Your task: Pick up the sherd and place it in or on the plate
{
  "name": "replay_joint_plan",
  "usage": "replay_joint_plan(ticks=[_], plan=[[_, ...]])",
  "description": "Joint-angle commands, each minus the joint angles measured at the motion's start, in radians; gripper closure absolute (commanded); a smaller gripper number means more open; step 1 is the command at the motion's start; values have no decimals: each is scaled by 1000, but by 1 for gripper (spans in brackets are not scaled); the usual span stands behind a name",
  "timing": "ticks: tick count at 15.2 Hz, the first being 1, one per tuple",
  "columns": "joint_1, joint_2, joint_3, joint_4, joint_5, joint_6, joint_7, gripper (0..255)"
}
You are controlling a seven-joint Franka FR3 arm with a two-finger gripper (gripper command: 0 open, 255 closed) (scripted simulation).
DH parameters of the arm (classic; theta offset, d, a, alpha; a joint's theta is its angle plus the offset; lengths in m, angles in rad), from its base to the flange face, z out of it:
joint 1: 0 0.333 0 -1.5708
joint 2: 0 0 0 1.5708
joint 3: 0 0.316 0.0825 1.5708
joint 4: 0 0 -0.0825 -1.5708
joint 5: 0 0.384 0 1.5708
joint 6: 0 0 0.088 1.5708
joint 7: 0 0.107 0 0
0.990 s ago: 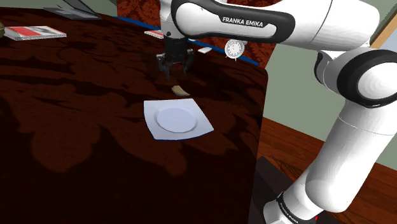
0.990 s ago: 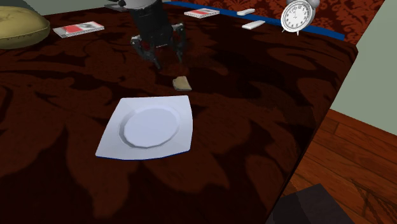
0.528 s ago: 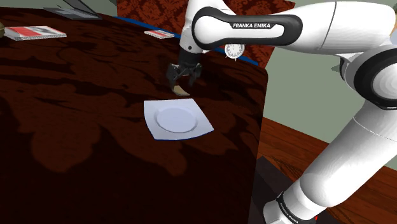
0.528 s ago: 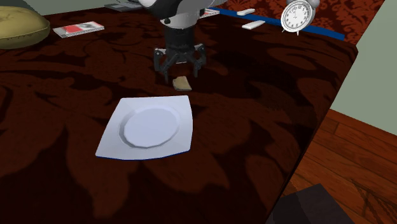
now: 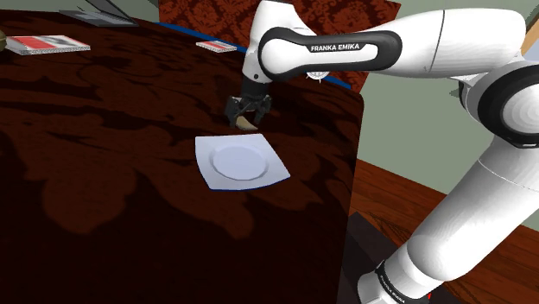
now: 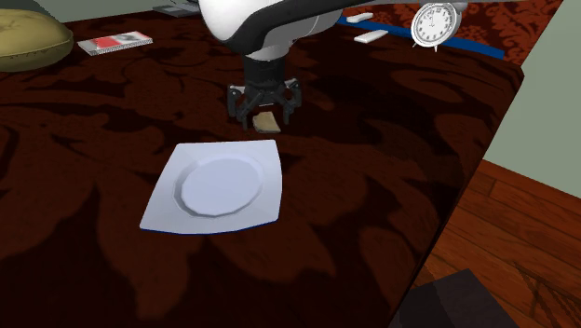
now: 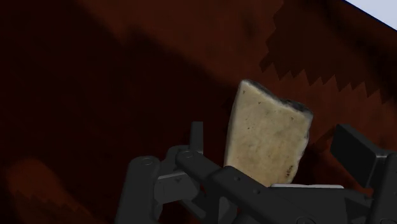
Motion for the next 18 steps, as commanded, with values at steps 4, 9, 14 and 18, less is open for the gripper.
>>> replay_joint_plan(ticks=[4,9,14,18], plan=[[0,0,0,-1,0,1,0,0],[0,1,0,-1,-1,2,1,255],[0,0,0,-1,0,2,0,255],[0,-5,0,47,4,-51,-3,255]])
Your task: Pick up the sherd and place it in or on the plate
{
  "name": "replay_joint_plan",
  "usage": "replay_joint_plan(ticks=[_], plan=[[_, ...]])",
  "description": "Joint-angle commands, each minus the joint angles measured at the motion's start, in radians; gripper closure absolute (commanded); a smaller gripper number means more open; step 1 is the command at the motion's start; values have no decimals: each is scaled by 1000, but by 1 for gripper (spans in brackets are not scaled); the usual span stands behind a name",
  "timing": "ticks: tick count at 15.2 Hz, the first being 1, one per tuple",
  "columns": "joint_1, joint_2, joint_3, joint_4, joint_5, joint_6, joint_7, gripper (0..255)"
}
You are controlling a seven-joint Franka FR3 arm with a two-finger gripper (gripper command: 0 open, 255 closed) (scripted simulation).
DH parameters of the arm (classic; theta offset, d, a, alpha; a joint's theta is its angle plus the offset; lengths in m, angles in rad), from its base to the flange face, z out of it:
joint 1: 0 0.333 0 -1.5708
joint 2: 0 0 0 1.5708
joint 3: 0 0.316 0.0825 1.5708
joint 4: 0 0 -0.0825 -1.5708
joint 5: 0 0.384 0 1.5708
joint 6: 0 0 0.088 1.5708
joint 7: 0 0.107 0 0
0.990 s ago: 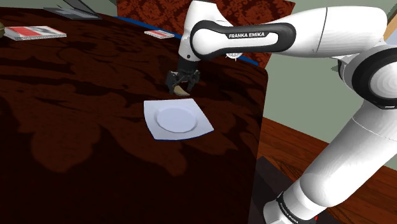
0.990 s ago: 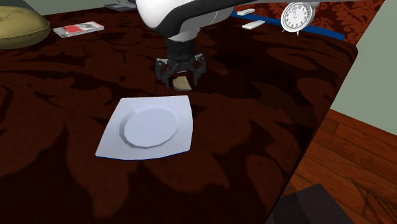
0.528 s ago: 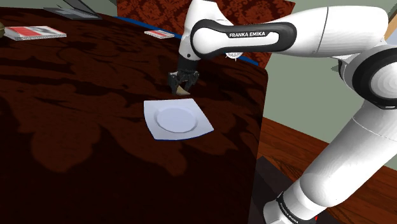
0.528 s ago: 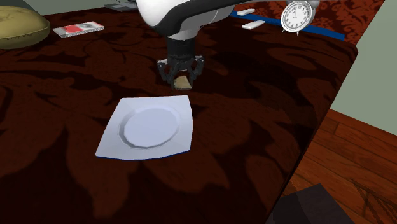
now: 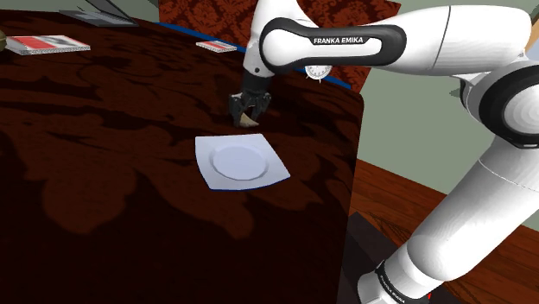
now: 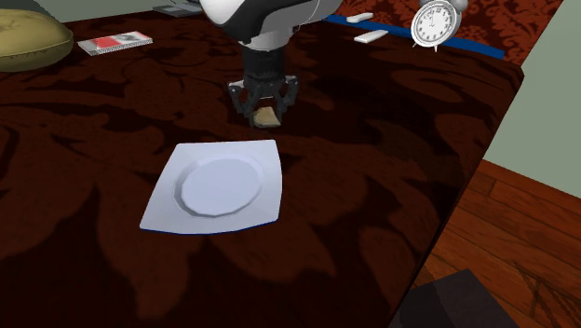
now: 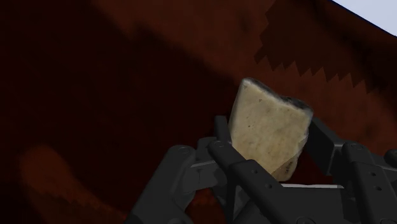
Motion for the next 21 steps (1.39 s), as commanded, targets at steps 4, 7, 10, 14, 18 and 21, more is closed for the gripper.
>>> replay_joint_plan(ticks=[4,7,10,14,18,21], plan=[[1,-2,1,64,2,-67,-3,255],[2,0,2,106,2,-107,-3,255],[3,4,3,151,0,-149,-3,255],[7,13,4,216,-4,-206,-1,255],[17,-37,17,181,17,-215,22,255],[35,-112,36,104,51,-203,57,255]])
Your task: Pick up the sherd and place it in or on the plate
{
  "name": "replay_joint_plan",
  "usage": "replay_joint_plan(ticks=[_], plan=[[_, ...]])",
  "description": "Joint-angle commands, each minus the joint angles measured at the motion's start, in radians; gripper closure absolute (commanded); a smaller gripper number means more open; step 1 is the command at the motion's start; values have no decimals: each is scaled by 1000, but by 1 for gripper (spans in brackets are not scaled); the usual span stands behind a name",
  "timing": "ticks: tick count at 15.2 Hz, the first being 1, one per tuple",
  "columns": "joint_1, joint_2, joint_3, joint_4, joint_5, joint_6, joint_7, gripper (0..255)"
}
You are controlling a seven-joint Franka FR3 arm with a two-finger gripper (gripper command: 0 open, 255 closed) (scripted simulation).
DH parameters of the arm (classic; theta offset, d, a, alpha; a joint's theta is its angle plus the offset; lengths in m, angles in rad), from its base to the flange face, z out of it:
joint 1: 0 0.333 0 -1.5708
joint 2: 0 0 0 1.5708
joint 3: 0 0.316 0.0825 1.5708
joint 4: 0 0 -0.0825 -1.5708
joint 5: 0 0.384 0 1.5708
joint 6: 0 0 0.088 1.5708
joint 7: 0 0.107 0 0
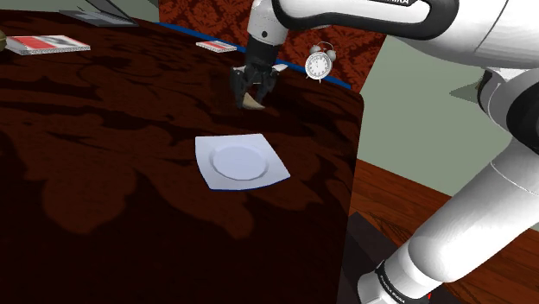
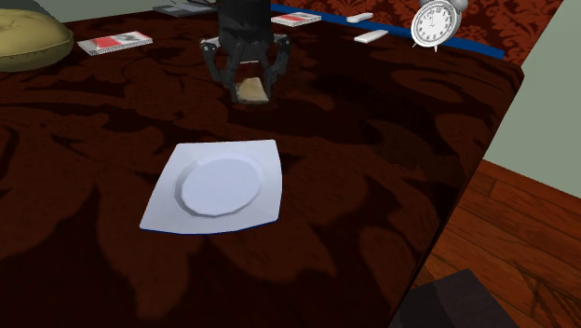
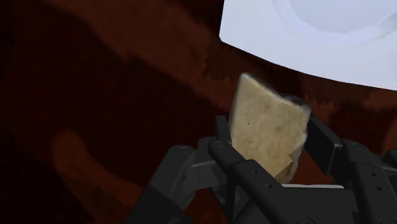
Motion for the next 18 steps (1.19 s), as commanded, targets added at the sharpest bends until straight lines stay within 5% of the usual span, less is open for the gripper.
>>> replay_joint_plan(ticks=[1,10,18], plan=[[12,-47,12,-47,22,6,23,255],[88,-220,83,-189,112,2,152,255],[93,-233,88,-307,121,110,148,255]])
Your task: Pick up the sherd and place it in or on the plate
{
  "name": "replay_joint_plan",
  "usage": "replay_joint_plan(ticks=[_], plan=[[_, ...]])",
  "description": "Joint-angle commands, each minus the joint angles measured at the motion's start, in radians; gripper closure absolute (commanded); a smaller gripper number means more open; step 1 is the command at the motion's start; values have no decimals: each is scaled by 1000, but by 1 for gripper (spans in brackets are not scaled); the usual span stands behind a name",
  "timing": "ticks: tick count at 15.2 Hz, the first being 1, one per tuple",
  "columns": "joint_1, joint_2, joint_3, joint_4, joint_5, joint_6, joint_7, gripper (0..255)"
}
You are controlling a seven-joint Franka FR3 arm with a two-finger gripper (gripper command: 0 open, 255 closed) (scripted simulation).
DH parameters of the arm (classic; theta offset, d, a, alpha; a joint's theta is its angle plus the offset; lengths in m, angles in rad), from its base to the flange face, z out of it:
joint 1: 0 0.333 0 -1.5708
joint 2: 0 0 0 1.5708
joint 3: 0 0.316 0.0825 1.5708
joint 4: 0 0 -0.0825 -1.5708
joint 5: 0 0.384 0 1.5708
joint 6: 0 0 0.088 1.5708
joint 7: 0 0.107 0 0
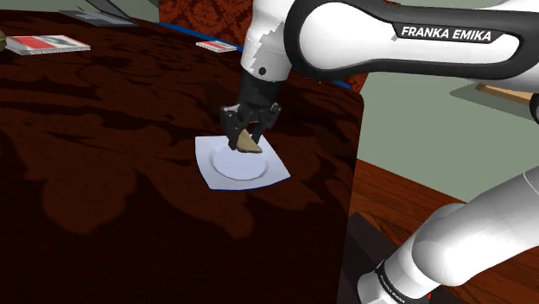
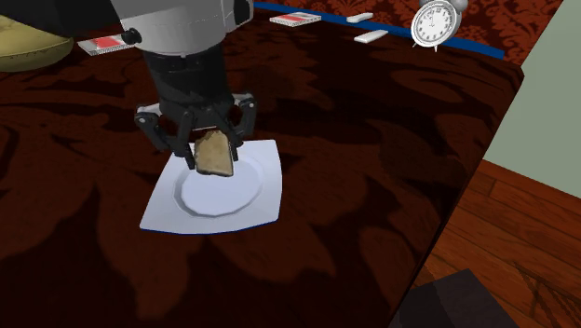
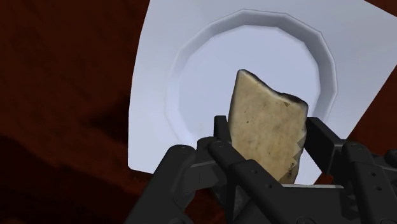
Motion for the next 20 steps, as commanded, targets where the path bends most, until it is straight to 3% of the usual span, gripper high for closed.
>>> replay_joint_plan(ticks=[1,6,13,14,19,20], plan=[[2,-6,1,-32,4,27,-1,255],[5,-4,7,-95,5,92,1,255],[5,-4,7,-95,5,92,1,255],[5,-4,7,-95,5,92,1,0],[5,-4,7,-95,5,92,1,0],[5,-10,3,-67,8,59,-1,0]])
